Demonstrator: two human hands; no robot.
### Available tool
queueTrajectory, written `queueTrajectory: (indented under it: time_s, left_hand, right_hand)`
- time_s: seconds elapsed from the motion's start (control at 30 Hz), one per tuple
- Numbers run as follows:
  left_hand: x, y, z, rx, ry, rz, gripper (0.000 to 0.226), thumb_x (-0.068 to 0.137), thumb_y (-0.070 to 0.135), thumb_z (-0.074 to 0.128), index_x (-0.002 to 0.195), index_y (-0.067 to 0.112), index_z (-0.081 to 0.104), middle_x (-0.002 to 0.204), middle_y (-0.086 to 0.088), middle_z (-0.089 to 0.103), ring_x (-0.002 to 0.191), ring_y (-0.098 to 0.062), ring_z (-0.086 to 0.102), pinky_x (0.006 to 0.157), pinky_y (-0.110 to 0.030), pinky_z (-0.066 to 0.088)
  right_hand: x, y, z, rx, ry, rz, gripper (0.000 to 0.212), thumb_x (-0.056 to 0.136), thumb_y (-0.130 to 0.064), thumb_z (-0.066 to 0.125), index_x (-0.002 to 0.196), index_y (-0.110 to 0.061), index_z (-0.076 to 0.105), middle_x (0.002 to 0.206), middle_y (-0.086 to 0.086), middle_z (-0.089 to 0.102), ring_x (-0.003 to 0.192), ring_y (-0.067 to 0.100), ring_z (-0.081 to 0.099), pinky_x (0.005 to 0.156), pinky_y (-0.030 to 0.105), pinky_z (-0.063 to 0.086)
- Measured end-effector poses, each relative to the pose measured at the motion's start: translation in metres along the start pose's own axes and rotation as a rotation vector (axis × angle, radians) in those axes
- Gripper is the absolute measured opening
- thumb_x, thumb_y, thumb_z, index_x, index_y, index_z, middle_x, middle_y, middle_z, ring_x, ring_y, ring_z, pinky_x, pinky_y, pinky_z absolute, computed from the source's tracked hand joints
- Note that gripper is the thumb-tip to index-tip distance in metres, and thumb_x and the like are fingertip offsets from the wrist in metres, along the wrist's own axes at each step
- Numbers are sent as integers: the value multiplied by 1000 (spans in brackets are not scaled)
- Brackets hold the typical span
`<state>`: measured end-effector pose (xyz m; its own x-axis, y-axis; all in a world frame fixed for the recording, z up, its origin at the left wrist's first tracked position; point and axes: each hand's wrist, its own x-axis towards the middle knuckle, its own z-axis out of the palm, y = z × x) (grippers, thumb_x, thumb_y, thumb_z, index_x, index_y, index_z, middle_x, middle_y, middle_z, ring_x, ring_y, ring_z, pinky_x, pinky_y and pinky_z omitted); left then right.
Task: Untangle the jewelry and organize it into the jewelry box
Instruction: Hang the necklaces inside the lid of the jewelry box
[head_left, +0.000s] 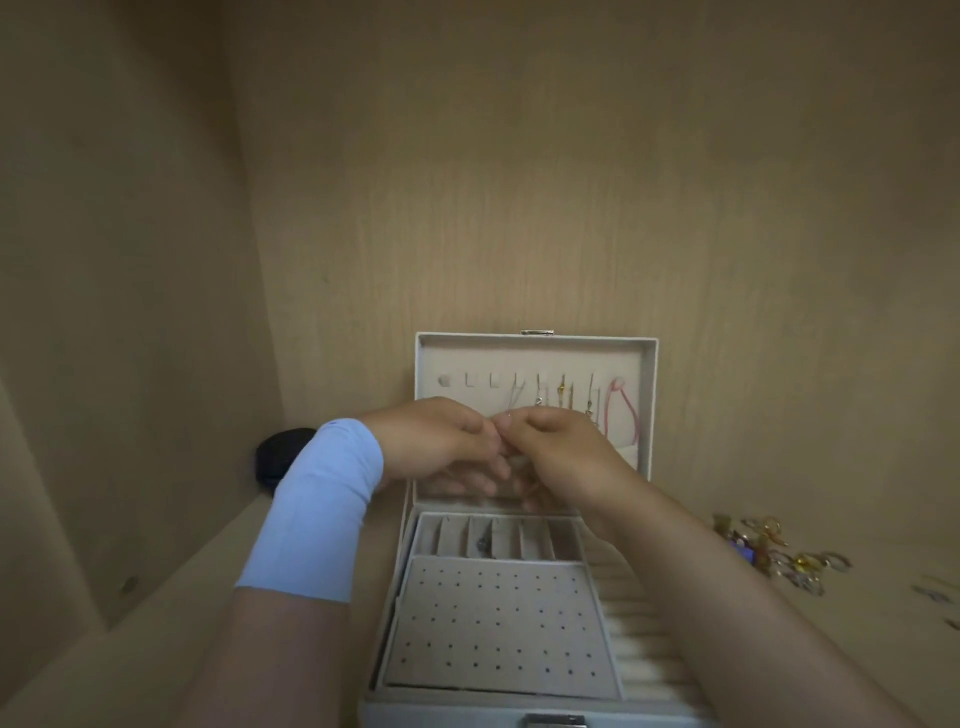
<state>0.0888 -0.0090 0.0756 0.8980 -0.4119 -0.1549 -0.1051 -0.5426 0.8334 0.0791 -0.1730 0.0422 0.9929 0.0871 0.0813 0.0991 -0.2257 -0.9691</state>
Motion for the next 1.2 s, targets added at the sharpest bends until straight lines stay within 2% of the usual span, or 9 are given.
queueTrajectory:
  time_s: [0.17, 0.33, 0.43, 0.57, 0.67, 0.83, 0.93, 1.1, 1.2]
  left_hand:
    - [0, -2, -2, -42, 16, -8, 23, 97, 18, 57, 117, 9, 67, 102, -4, 75, 97, -17, 72, 88, -31, 57]
    - [14, 3, 17, 84, 128, 60, 19, 96, 20, 58, 109, 16, 71, 99, 1, 76, 80, -9, 71, 60, -21, 49]
    - [16, 6, 25, 58, 110, 47, 20, 96, 26, 59, 108, 14, 70, 72, -1, 72, 56, -2, 62, 49, -15, 40]
    - [11, 10, 26, 18, 49, 66, 19, 97, 23, 58, 102, 9, 70, 91, 1, 76, 60, -9, 58, 44, -9, 38]
    - [5, 11, 17, 59, 97, 52, 19, 98, 24, 57, 103, 11, 69, 94, 3, 77, 64, -10, 61, 51, -18, 39]
    - [-1, 19, 10, 72, 194, 97, 19, 97, 23, 56, 100, 14, 72, 91, 6, 77, 62, -8, 63, 56, -23, 38]
    - [-1, 22, 13, 112, 246, 127, 18, 95, 26, 60, 96, 17, 75, 93, 3, 76, 60, -3, 60, 56, -21, 38]
    - [-2, 22, 12, 100, 306, 160, 15, 92, 29, 64, 95, 23, 77, 93, -1, 75, 61, 0, 61, 59, -21, 42]
    - [1, 16, 8, 181, 326, 120, 16, 93, 29, 62, 102, 25, 74, 98, -4, 75, 73, -11, 67, 68, -24, 48]
  right_hand:
    - [6, -2, -10, -55, 96, -49, 13, 93, -22, 68, 90, -13, 77, 86, 8, 77, 58, 12, 60, 61, 31, 54]
    - [8, -8, -25, -284, 98, -163, 16, 90, -26, 67, 81, -21, 79, 79, -8, 76, 85, 5, 70, 92, 10, 47]
    - [15, -5, -30, -345, 146, -228, 16, 85, -36, 65, 74, -32, 76, 72, -15, 74, 86, 9, 70, 114, 49, 38]
    - [19, -2, -36, -297, 203, -231, 22, 89, -31, 68, 68, -25, 73, 54, -24, 63, 67, 4, 59, 93, 37, 51]
    - [17, -3, -40, -282, 179, -198, 21, 91, -30, 67, 74, -20, 75, 49, -21, 59, 59, 0, 52, 70, 25, 43]
    - [3, -6, -35, -586, -114, -86, 22, 89, -26, 60, 79, -12, 75, 70, -4, 67, 67, 10, 63, 67, 25, 51]
    - [-3, -5, -20, -412, -247, -53, 15, 86, -20, 65, 75, -10, 68, 61, 3, 57, 53, 16, 53, 52, 26, 45]
    - [0, -1, -23, -308, -158, -112, 24, 93, -20, 67, 79, -3, 75, 70, 8, 73, 49, 16, 53, 46, 20, 43]
    - [2, -4, -30, -323, -97, -147, 21, 92, -22, 68, 81, -7, 78, 80, 15, 75, 51, 18, 54, 48, 24, 43]
